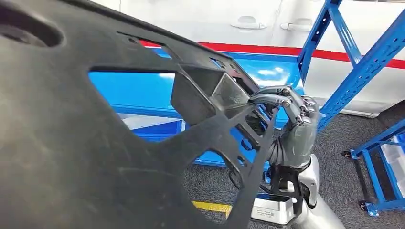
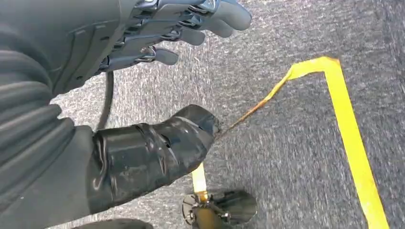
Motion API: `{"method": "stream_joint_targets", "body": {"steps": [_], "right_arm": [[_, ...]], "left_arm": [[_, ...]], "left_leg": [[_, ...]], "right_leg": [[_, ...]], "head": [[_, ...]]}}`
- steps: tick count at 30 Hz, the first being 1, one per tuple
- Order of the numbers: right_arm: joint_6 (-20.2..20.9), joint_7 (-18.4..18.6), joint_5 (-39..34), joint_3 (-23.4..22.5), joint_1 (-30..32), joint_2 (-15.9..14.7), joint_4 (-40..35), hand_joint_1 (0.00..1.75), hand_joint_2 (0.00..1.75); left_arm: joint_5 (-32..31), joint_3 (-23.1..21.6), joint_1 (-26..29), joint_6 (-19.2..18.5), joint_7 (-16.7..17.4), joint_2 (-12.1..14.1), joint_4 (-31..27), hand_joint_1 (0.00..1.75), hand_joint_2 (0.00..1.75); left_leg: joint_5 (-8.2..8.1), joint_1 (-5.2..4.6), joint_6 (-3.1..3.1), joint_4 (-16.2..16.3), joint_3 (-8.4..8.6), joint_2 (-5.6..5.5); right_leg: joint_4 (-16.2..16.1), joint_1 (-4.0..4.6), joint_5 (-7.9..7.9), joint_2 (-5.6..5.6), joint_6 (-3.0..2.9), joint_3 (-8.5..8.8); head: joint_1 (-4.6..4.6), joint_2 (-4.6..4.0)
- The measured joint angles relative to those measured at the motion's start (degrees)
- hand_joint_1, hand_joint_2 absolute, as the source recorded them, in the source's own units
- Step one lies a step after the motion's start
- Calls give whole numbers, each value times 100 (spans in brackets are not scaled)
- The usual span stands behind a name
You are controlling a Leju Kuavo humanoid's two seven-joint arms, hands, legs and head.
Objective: Take the parts from the cabinet and place them on the table.
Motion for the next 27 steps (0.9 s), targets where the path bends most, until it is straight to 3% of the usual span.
{"method": "stream_joint_targets", "body": {"steps": [1,2,4,6,8,10,12,13,15,16,17,18,19,20,21,22,25,26,27], "right_arm": [[0,-7,-20,2,5,0,4,175,175],[2,-17,-33,7,5,0,11,175,175],[2,-26,-35,11,2,0,11,175,175],[2,-33,-42,15,-5,0,20,175,175],[2,-33,-48,20,0,-2,22,175,175],[4,-37,-81,22,8,-2,22,175,175],[7,-50,-107,26,3,-2,22,175,175],[11,-55,-127,26,1,-2,22,175,175],[20,-68,-155,26,3,-2,24,175,175],[24,-79,-190,31,4,-2,26,175,175],[28,-85,-216,33,7,-2,31,175,175],[31,-87,-238,37,7,-2,33,175,175],[31,-94,-254,39,6,-2,33,175,175],[31,-105,-284,39,6,-2,33,175,175],[31,-120,-321,42,5,-2,33,175,175],[28,-146,-343,44,2,-2,33,175,175],[55,-201,-450,57,1,0,42,175,175],[99,-223,-505,59,0,0,42,175,175],[145,-248,-543,59,3,-4,44,175,175]], "left_arm": [[0,0,5,0,4,-11,0,0,175],[0,0,8,0,9,-15,0,0,175],[-2,0,7,0,20,-31,0,0,175],[0,0,-2,0,22,-28,0,0,175],[-2,0,-7,2,26,-31,0,0,175],[-4,0,9,7,35,-31,0,0,175],[-30,0,0,7,37,-31,0,0,175],[-39,0,-5,7,37,-31,0,0,175],[-44,0,0,-2,50,-31,0,0,175],[-46,0,10,-11,57,-35,0,0,175],[-46,0,16,-18,57,-37,0,0,175],[-46,0,19,-18,66,-37,0,0,175],[-46,-2,17,-17,72,-37,0,0,175],[-46,-2,12,-15,72,-37,0,0,175],[-46,-2,4,-15,72,-35,0,0,175],[-46,-2,-7,-15,74,-35,0,0,175],[-48,-9,3,-13,83,-37,0,0,175],[-48,-9,14,-13,87,-37,0,0,175],[-48,-9,19,-15,90,-42,0,0,175]], "left_leg": [[-8,12,-8,24,-9,-1],[-24,22,-18,52,-11,-4],[-108,51,-81,177,-23,-16],[-182,16,-162,322,-115,-22],[-176,17,-203,370,-185,-24],[-157,35,-246,375,-197,-7],[-280,49,-298,494,-258,-15],[-446,49,-333,753,-369,-17],[-834,70,-380,1613,-774,-15],[-938,71,-389,2003,-968,-15],[-898,71,-382,2107,-1031,-15],[-728,70,-363,1943,-969,-16],[-485,69,-337,1583,-810,-17],[-209,65,-301,1066,-567,-18],[-36,53,-253,584,-345,-28],[-130,26,-219,467,-272,-47],[-97,-24,-181,386,-292,-61],[-67,-19,-151,330,-282,-60],[0,62,-119,227,-231,-55]], "right_leg": [[56,-17,74,-1,24,-28],[-151,-39,260,-3,47,80],[-1084,-93,786,-14,99,547],[-1336,-54,693,-13,88,665],[-1329,-56,674,11,-22,628],[-1328,-26,685,31,-87,592],[-1366,-72,714,19,-148,610],[-1366,-74,712,12,-169,612],[-1366,-63,716,4,-187,603],[-1366,-52,715,4,-191,598],[-1366,-46,717,6,-197,599],[-1366,-38,717,14,-197,603],[-1366,-32,717,21,-197,608],[-1366,-27,717,28,-197,619],[-1366,-27,717,28,-197,624],[-1380,-20,734,27,-168,606],[-1422,-34,789,18,-81,579],[-1441,-22,804,22,-49,593],[-1396,-20,752,-5,-25,578]], "head": [[0,0],[0,0],[2,0],[26,0],[7,0],[4,0],[0,0],[-26,0],[-33,0],[-33,0],[-35,0],[-35,0],[-37,0],[-37,0],[-37,0],[-31,0],[-37,0],[-39,0],[-31,0]]}}
